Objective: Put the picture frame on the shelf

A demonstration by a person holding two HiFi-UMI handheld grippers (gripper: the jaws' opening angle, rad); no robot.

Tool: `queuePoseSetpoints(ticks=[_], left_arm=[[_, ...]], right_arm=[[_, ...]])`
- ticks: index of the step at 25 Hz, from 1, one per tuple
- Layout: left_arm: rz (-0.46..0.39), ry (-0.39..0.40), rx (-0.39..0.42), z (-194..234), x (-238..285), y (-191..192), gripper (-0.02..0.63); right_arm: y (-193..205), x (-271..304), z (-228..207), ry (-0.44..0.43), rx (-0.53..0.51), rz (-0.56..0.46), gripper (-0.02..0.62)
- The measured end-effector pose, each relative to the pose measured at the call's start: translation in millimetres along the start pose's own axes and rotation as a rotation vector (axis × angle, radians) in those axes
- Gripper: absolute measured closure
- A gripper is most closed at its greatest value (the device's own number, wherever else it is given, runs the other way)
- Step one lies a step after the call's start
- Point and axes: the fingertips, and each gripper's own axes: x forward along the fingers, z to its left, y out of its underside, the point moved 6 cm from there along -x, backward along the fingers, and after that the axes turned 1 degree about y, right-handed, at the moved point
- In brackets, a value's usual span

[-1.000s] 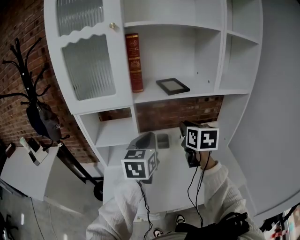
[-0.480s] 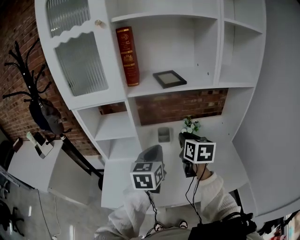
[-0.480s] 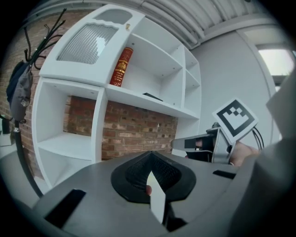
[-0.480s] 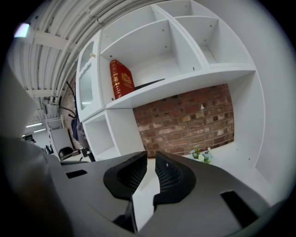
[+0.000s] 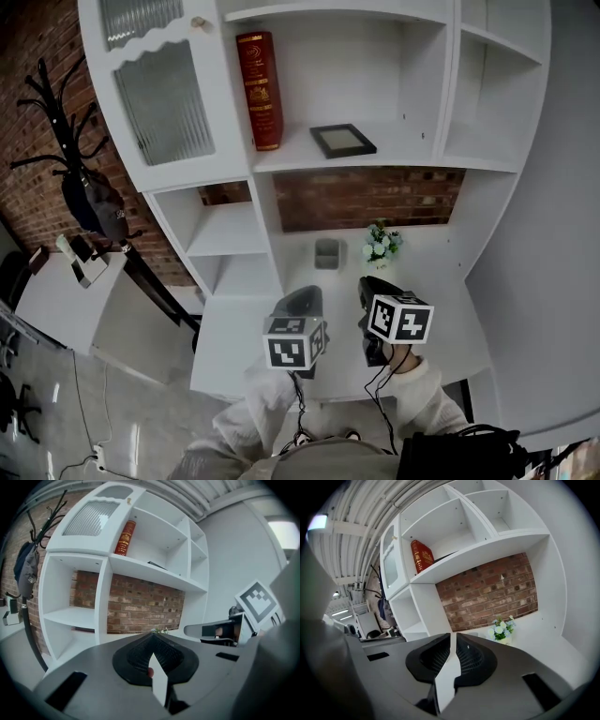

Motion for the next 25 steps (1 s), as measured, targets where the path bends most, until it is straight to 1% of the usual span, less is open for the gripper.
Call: queuePoseSetpoints(ticks=[3, 8, 13, 25], left_arm=[[0.005, 0.004, -0.011, -4, 3, 4, 0.598], [0.011, 0.01, -0.009, -8, 4, 7, 0.598], [0.014, 0.009, -0.007, -8, 7, 10, 0.598], [0.017, 0.013, -0.006, -7, 9, 8, 0.598]], right_arm=[[12, -1, 0, -0.002, -0.002, 0.016, 0.546], [20, -5, -1, 0.009, -0.038, 0.027, 0.571], [16, -8, -1, 0.024, -0.063, 0.024, 0.571], [14, -10, -4, 0.029, -0.057, 0.022, 0.572]])
